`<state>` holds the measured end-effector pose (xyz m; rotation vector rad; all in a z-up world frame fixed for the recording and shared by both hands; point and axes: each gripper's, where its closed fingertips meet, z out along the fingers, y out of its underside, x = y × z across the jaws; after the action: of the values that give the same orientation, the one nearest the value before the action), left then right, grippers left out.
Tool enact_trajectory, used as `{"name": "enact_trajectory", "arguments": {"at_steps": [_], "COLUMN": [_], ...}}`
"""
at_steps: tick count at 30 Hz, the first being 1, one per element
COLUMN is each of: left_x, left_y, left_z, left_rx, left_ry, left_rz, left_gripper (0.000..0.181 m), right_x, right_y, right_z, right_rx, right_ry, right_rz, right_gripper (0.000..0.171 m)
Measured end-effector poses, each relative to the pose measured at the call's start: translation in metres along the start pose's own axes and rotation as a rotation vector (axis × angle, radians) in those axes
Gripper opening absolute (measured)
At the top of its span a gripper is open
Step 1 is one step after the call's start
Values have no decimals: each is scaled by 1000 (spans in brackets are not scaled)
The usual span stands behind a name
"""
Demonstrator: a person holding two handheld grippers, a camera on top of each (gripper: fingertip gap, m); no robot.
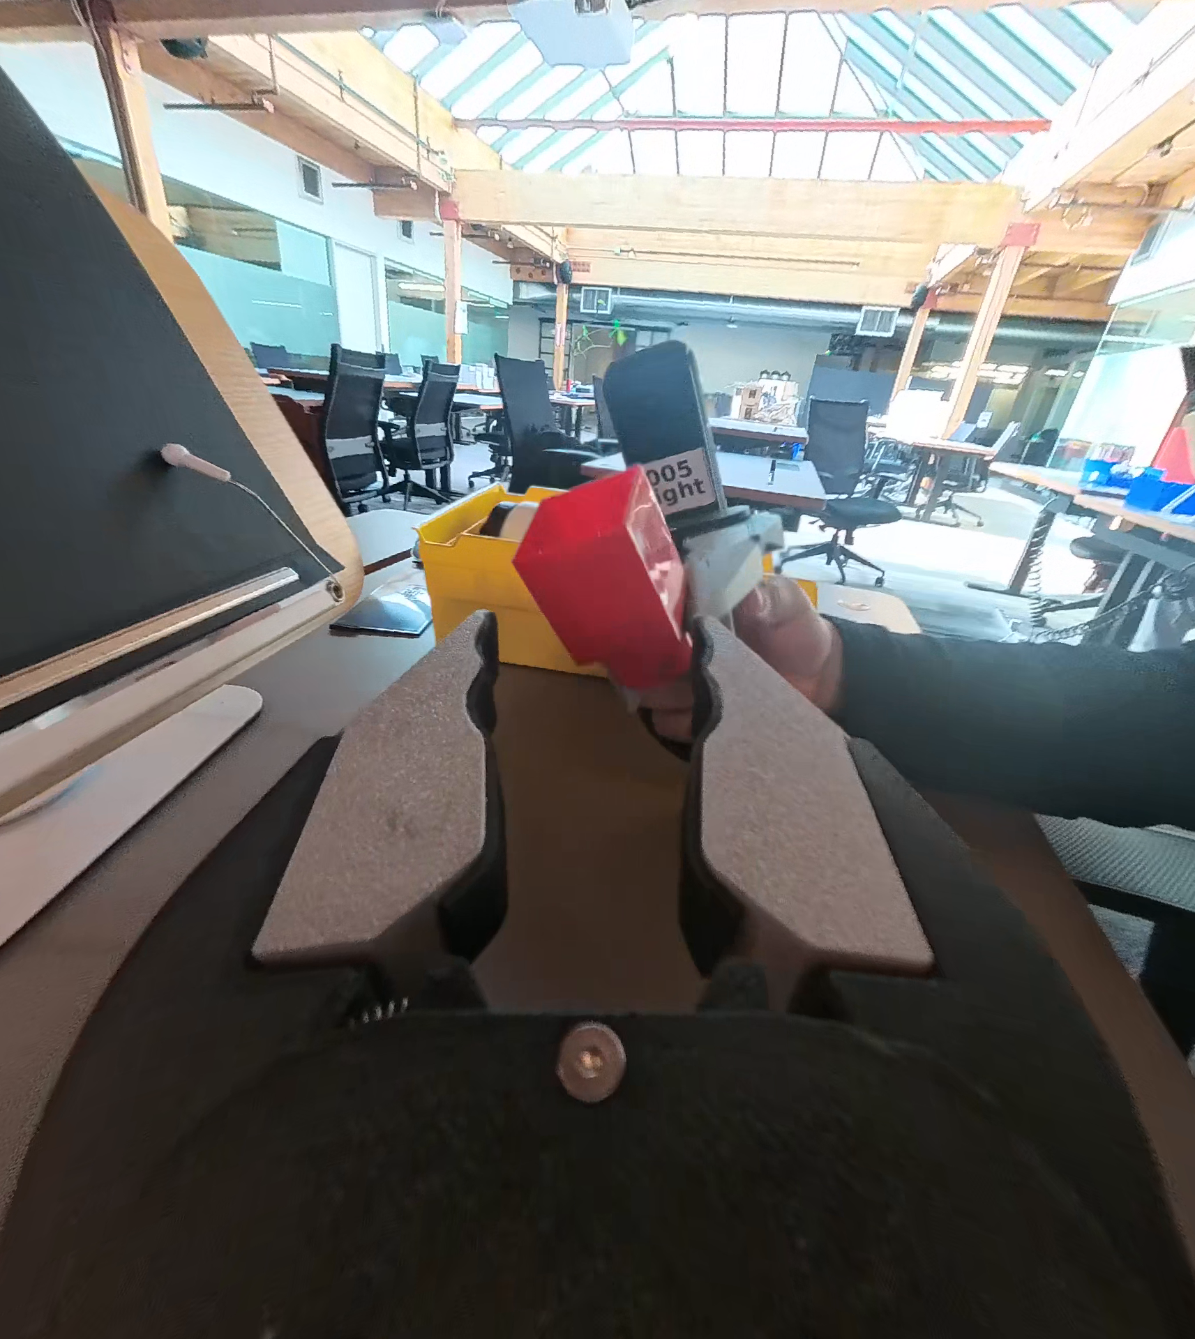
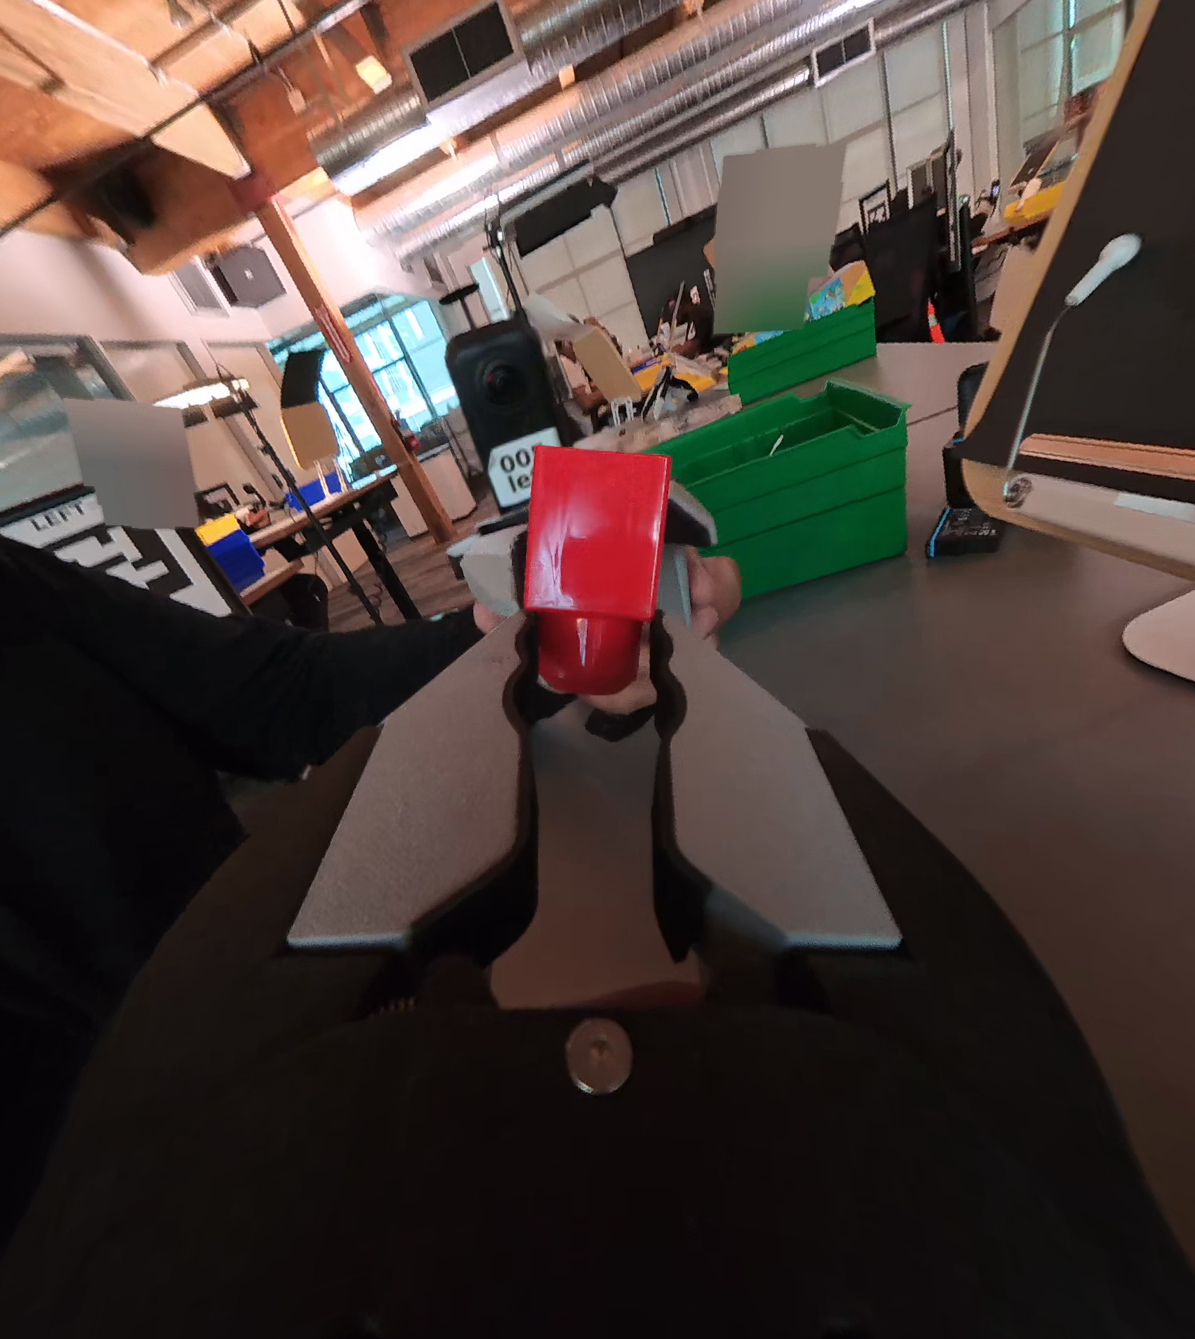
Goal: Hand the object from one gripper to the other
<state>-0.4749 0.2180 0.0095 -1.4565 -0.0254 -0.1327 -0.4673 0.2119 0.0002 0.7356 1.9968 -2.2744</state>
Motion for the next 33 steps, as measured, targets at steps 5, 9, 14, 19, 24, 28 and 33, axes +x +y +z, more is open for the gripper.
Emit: {"name": "enact_trajectory", "arguments": {"at_steps": [5, 9, 14, 19, 24, 28, 33], "left_x": [6, -6, -5, 11, 17, 4, -25], "left_y": [-4, -2, 22, 24, 19, 21, 40], "left_z": [-3, -5, 1, 5, 5, 5, 5], "left_rx": [11, -38, -181, -168, -129, -124, -206], "left_ry": [61, -42, -83, -5, 63, -11, -175], "left_rz": [-9, 120, 303, 291, 147, 157, 196], "left_gripper": [38, 34, 34, 34, 33, 33, 19], "right_x": [-2, 15, 17, 1, -2, 10, 3], "right_y": [13, 15, 3, 9, 3, -8, -61], "right_z": [8, -2, -6, 2, -1, -6, -37], "right_rx": [-85, -142, -91, -125, -115, -108, -2], "right_ry": [16, 123, 168, 106, 136, 262, 560], "right_rz": [-64, -121, -176, -261, -344, -389, -547], "right_gripper": [27, 27, 47, 39, 32, 32, 32]}}
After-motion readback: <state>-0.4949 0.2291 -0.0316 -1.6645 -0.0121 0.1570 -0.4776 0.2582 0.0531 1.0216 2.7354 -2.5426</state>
